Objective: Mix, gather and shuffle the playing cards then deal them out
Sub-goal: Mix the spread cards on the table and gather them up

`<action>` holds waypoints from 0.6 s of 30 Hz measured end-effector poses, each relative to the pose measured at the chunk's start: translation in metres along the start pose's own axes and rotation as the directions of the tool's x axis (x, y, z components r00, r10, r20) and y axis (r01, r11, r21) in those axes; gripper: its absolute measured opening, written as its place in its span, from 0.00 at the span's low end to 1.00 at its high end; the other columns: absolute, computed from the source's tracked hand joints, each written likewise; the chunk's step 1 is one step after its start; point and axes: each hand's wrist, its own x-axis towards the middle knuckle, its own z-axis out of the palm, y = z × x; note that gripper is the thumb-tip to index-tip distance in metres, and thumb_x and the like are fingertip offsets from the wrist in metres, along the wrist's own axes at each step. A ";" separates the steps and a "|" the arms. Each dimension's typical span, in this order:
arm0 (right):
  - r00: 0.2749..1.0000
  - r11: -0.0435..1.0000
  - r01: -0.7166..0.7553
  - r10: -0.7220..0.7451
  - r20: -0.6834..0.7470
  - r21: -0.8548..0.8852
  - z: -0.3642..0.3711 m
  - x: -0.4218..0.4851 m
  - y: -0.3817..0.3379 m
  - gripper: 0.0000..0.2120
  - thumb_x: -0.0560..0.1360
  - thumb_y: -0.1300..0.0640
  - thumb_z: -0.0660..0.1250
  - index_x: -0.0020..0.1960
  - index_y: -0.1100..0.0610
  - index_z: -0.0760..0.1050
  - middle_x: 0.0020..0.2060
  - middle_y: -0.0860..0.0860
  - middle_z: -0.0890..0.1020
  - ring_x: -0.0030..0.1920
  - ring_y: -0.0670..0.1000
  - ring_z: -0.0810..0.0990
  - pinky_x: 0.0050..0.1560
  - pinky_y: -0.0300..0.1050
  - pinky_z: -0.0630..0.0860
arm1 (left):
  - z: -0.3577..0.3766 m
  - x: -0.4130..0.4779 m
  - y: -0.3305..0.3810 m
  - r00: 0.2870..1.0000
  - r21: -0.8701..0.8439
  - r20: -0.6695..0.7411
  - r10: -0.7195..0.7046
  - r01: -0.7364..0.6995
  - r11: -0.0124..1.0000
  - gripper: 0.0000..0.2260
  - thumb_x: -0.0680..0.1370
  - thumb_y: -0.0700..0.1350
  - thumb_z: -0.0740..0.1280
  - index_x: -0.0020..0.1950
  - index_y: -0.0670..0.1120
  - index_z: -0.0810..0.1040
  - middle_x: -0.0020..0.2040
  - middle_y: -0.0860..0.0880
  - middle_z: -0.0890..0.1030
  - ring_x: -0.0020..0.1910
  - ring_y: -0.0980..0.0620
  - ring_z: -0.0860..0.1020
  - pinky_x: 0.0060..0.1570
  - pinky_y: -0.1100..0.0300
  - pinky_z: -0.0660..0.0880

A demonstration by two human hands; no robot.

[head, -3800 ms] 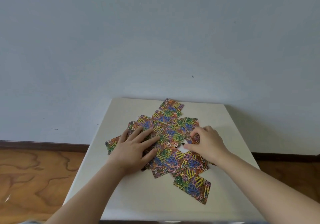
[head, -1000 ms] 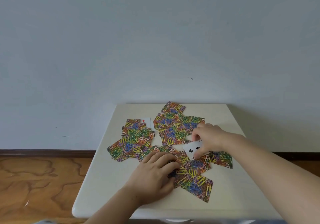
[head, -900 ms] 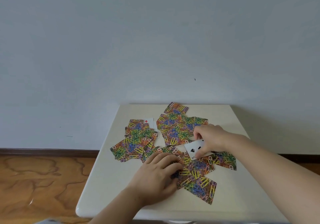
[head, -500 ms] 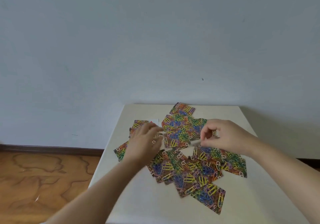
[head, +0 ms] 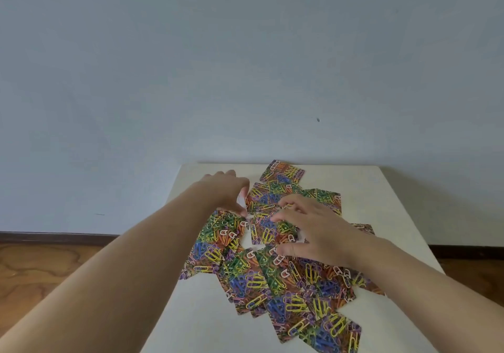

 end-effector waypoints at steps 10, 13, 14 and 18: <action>1.000 1.000 0.001 -0.001 -0.008 -0.027 0.017 -0.007 0.009 0.25 0.76 0.31 0.55 0.69 0.38 0.66 0.72 0.41 0.63 0.73 0.44 0.61 0.73 0.47 0.58 | -0.007 -0.001 -0.013 0.991 -0.279 -0.077 0.111 -0.128 0.952 0.15 0.71 0.53 0.77 0.43 0.49 0.72 0.43 0.50 0.78 0.42 0.50 0.76 0.42 0.56 0.73; 1.000 1.000 -0.006 0.006 -0.016 -0.014 0.016 -0.008 0.007 0.24 0.76 0.32 0.56 0.69 0.40 0.67 0.72 0.41 0.64 0.72 0.44 0.62 0.71 0.44 0.57 | -0.015 -0.009 -0.015 0.977 -0.443 -0.195 0.089 -0.168 0.880 0.15 0.70 0.49 0.78 0.37 0.49 0.72 0.33 0.53 0.74 0.30 0.55 0.70 0.31 0.63 0.67; 1.000 1.000 -0.012 0.012 -0.016 -0.014 0.016 -0.008 0.005 0.24 0.76 0.32 0.57 0.69 0.40 0.67 0.72 0.42 0.64 0.72 0.44 0.62 0.71 0.44 0.57 | -0.019 -0.011 -0.015 0.972 -0.480 -0.224 0.076 -0.178 0.859 0.14 0.70 0.48 0.78 0.37 0.49 0.73 0.33 0.53 0.74 0.29 0.57 0.70 0.29 0.67 0.67; 0.999 0.999 -0.052 0.052 -0.003 -0.008 0.016 -0.011 -0.002 0.25 0.77 0.33 0.57 0.70 0.42 0.67 0.73 0.43 0.64 0.73 0.46 0.62 0.72 0.48 0.58 | -0.029 -0.023 -0.017 0.967 -0.571 -0.242 0.077 -0.206 0.795 0.07 0.70 0.46 0.78 0.42 0.51 0.80 0.34 0.55 0.76 0.28 0.62 0.72 0.27 0.72 0.70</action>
